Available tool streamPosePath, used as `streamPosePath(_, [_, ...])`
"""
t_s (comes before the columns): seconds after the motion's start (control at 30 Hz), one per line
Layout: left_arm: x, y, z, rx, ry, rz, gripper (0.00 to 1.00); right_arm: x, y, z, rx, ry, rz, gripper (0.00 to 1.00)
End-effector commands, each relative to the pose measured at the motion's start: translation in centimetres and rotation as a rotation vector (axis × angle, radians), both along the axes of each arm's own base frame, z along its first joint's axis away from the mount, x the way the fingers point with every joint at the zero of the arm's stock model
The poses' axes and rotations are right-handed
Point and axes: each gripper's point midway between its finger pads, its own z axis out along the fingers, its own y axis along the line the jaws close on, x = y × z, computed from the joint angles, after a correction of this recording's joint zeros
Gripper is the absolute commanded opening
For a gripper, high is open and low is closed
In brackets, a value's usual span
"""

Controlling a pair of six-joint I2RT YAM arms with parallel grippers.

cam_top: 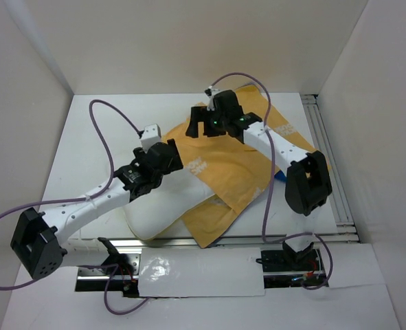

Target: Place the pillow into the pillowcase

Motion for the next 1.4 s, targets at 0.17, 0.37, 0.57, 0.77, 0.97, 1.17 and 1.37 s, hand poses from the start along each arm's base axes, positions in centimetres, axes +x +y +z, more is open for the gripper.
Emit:
streamPosePath(0.17, [-5.6, -4.8, -3.5, 0.267, 0.039, -0.48, 0.91, -4.4, -8.9, 0.7, -0.099, -0.105, -0.185, 1.0])
streamPosePath(0.37, [-10.6, -7.0, -3.9, 0.256, 0.056, -0.616, 0.91, -8.1, -9.7, -4.1, -0.165, -0.036, -0.088, 1.0])
streamPosePath(0.57, [-11.0, -7.0, -5.1, 0.348, 0.006, -0.704, 0.94, -6.0, -8.8, -8.4, -0.222, 0.0, -0.069, 1.0])
streamPosePath(0.77, [-11.4, -5.5, -7.8, 0.44, 0.097, -0.695, 0.94, -2.4, -7.0, -10.1, -0.229, -0.003, -0.042, 1.0])
streamPosePath(0.97, [-11.4, -4.9, -10.5, 0.472, 0.164, -0.648, 0.97, 1.2, -5.7, -8.5, -0.201, -0.063, -0.034, 1.0])
streamPosePath(1.17, [-9.7, -5.5, -12.0, 0.556, 0.177, -0.588, 1.0, 1.5, -5.9, -4.4, -0.178, -0.136, -0.046, 1.0])
streamPosePath(1.37, [-7.8, -6.3, -13.7, 0.584, 0.239, -0.523, 0.73, -3.6, -9.8, -2.3, -0.189, -0.118, -0.137, 1.0])
